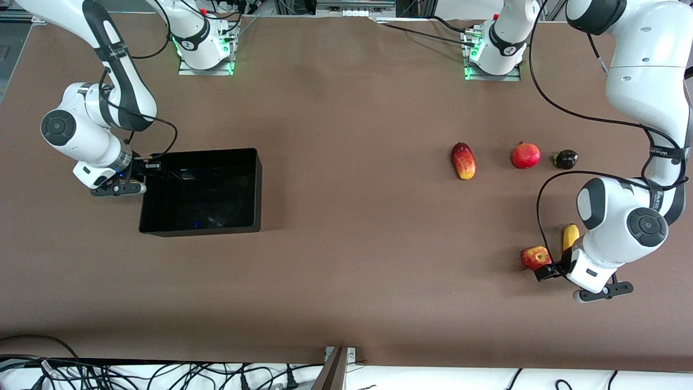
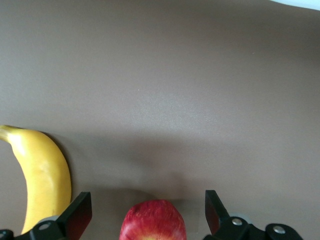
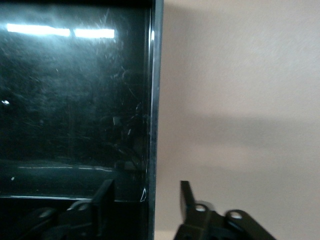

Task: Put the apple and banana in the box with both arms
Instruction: 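Grasp the small apple with the left gripper while the right gripper grips the box wall, then slide the black box toward the fruit while the left gripper carries the apple over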

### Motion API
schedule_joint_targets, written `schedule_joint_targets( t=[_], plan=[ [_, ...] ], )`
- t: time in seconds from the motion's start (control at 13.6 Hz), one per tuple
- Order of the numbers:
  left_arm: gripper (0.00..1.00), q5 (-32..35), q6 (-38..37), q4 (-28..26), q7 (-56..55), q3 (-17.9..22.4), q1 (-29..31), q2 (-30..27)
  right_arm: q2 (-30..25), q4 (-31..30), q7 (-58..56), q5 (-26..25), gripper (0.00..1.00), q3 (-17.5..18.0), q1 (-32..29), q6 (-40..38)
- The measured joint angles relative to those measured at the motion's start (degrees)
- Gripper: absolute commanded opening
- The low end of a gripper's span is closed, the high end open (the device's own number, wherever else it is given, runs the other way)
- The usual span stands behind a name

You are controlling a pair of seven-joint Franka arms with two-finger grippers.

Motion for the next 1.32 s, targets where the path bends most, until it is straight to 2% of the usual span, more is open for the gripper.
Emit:
schedule_joint_targets(
  t=[0.29,0.51,0.81,0.88,1.03,1.1,1.32],
  plan=[
    [1.0,0.2,4.8,-2.3,-0.8,0.0,0.0,2.0,0.7,0.1,0.0,0.0,0.0,0.0,0.0,0.4],
    [1.0,4.3,8.9,-5.9,-3.4,0.0,0.0,3.0,0.6,0.4,-0.1,0.0,0.0,0.4,0.0,0.5],
    [1.0,5.7,10.0,-7.0,-5.1,0.0,0.0,3.0,0.5,4.4,0.0,0.0,0.0,4.4,0.1,0.3],
    [0.84,5.7,10.0,-7.0,-5.1,0.0,0.0,2.9,0.5,6.3,0.1,0.1,0.0,5.6,0.1,-0.8],
    [0.18,5.7,10.0,-7.3,-5.2,0.0,0.0,2.7,0.5,10.6,1.2,3.2,0.0,7.8,0.8,-5.7],
    [0.03,5.7,10.0,-7.4,-5.2,0.0,0.0,2.5,0.6,12.8,2.6,6.0,0.0,8.3,2.1,-8.4],
    [0.0,5.7,10.0,-7.9,-5.5,0.0,0.0,2.2,1.1,18.4,13.4,8.7,0.0,8.7,9.9,-12.5]
  ],
)
